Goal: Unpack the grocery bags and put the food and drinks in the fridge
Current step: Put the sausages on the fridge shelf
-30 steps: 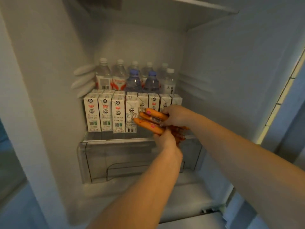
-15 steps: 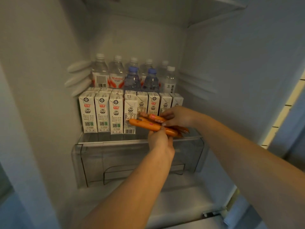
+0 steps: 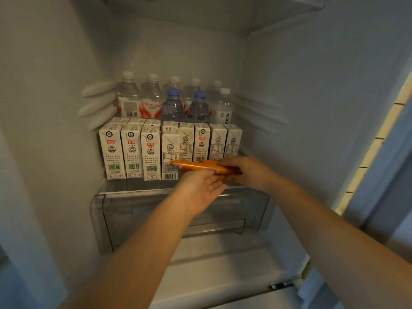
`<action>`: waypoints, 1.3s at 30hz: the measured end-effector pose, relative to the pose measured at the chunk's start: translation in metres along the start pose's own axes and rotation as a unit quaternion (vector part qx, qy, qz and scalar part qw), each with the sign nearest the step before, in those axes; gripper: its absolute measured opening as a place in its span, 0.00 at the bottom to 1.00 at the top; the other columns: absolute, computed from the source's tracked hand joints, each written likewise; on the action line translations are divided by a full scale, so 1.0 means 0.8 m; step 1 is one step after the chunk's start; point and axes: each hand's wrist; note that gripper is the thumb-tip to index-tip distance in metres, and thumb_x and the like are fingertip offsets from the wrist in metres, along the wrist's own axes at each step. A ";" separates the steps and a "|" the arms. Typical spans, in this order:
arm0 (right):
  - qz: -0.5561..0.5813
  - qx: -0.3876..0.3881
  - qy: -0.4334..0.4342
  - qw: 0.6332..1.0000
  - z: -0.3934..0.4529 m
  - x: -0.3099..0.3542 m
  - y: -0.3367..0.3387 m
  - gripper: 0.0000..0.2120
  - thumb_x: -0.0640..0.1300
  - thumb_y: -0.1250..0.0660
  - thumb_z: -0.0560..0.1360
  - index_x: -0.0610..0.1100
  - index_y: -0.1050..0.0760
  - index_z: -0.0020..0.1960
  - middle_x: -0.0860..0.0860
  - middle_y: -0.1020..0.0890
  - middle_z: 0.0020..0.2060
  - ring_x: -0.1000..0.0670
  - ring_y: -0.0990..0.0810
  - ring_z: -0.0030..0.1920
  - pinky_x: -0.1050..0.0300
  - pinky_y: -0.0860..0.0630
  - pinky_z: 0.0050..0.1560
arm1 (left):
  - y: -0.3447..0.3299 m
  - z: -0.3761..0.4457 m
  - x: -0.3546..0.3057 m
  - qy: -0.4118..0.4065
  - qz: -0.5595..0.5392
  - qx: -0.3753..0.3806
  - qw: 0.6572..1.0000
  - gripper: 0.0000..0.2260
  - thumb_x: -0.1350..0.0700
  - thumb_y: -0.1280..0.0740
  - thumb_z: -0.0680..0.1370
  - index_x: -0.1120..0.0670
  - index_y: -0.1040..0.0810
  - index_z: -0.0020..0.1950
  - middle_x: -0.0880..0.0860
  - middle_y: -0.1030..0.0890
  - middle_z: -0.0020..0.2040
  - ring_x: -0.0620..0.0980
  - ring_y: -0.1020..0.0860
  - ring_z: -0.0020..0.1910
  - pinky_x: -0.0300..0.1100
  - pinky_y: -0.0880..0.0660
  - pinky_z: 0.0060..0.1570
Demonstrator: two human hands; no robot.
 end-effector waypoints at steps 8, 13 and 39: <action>-0.003 -0.066 0.050 0.997 -0.003 -0.005 -0.011 0.19 0.39 0.32 0.73 0.48 0.25 0.64 0.51 0.21 0.60 0.51 0.25 0.61 0.55 0.30 0.63 | 0.041 -0.025 -0.009 -0.010 0.200 -0.009 0.980 0.13 0.60 0.38 0.80 0.56 0.28 0.64 0.57 0.20 0.57 0.53 0.19 0.53 0.46 0.22 0.51; -0.032 -0.070 0.072 0.994 -0.016 -0.003 -0.012 0.19 0.41 0.31 0.73 0.48 0.25 0.63 0.50 0.21 0.60 0.50 0.25 0.60 0.53 0.29 0.62 | 0.068 -0.020 -0.009 -0.376 0.597 -0.047 0.707 0.12 0.59 0.38 0.79 0.53 0.24 0.62 0.49 0.20 0.56 0.46 0.22 0.52 0.40 0.25 0.50; 0.059 -0.038 -0.157 0.985 -0.016 -0.012 -0.009 0.17 0.41 0.47 0.81 0.49 0.29 0.67 0.47 0.23 0.59 0.53 0.26 0.50 0.65 0.32 0.43 | 0.071 0.034 -0.003 -0.323 0.880 0.033 0.347 0.31 0.35 0.43 0.75 0.42 0.48 0.75 0.53 0.54 0.78 0.55 0.59 0.76 0.60 0.59 0.72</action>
Point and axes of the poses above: each hand's wrist, its own z-axis towards the middle knuckle, its own y-axis out of the back of the hand, x = y × z
